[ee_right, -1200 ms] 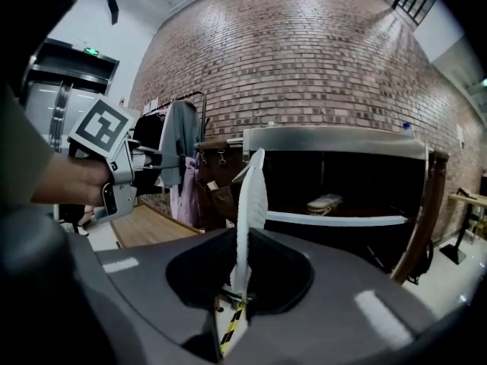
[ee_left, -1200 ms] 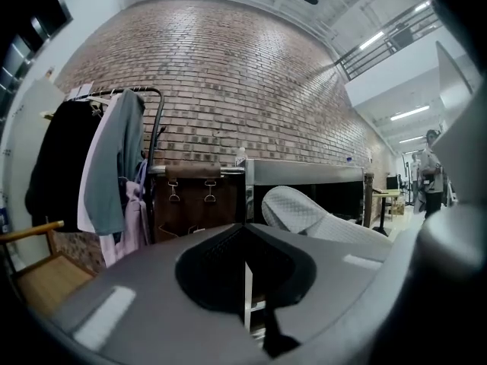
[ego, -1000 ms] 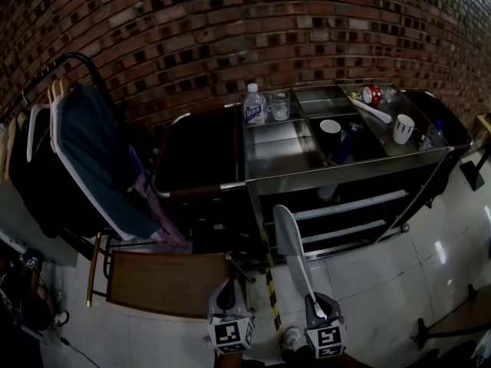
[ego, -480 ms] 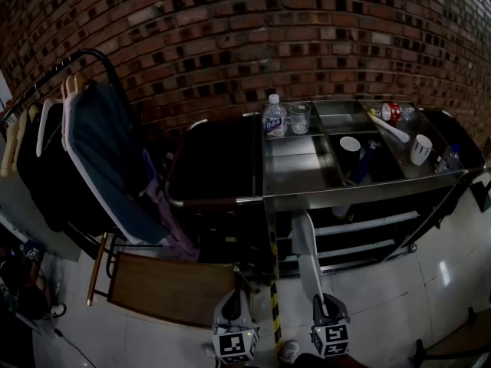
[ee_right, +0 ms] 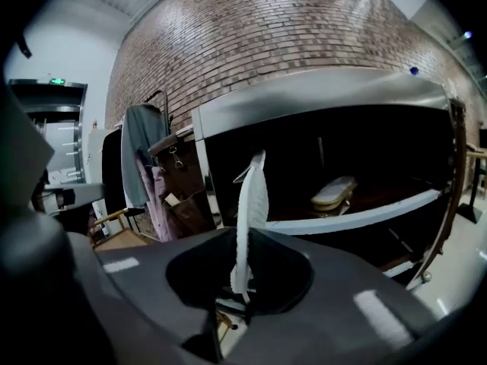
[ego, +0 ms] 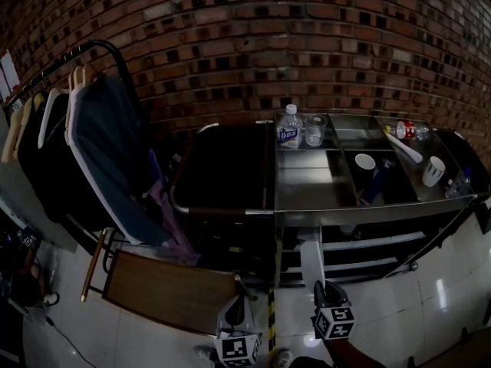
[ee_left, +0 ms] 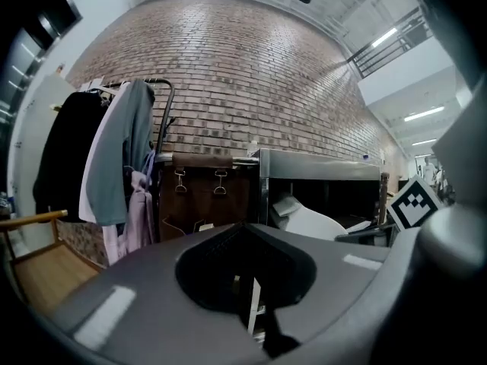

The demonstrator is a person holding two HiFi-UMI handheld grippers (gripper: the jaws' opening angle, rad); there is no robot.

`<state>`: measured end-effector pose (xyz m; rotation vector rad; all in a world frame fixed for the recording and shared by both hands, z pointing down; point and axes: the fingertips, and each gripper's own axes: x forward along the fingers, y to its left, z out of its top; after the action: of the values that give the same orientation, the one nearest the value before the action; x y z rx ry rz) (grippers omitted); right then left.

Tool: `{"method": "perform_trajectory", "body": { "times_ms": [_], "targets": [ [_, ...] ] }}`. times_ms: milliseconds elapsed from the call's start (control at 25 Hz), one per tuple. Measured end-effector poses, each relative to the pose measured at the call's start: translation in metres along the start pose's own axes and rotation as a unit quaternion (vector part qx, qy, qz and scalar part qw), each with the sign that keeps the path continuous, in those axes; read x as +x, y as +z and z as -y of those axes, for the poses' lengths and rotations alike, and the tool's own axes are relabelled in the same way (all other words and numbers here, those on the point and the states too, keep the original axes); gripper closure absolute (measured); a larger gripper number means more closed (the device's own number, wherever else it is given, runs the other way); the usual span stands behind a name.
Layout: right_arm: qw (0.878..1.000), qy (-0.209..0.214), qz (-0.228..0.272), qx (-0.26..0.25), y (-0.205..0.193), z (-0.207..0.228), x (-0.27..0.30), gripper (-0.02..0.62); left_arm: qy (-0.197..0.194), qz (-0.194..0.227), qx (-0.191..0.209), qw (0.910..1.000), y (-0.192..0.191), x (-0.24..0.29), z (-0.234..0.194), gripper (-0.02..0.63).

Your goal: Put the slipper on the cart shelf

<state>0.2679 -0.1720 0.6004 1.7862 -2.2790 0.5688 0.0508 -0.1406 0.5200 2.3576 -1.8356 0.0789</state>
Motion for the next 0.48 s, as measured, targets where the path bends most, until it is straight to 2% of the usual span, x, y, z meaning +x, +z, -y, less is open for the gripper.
{"method": "perform_trajectory", "body": {
  "times_ms": [240,480],
  "targets": [
    [0.998,0.015,-0.006,0.059,0.015,0.009,0.038,0.557,0.003,0.009,0.011,0.9999,0.002,0.008,-0.002,0.594],
    [0.991,0.035,-0.009,0.132,0.029,0.018,0.078,0.557,0.004,0.008,0.016,0.9998,0.000,0.012,-0.006,0.594]
  ]
}}
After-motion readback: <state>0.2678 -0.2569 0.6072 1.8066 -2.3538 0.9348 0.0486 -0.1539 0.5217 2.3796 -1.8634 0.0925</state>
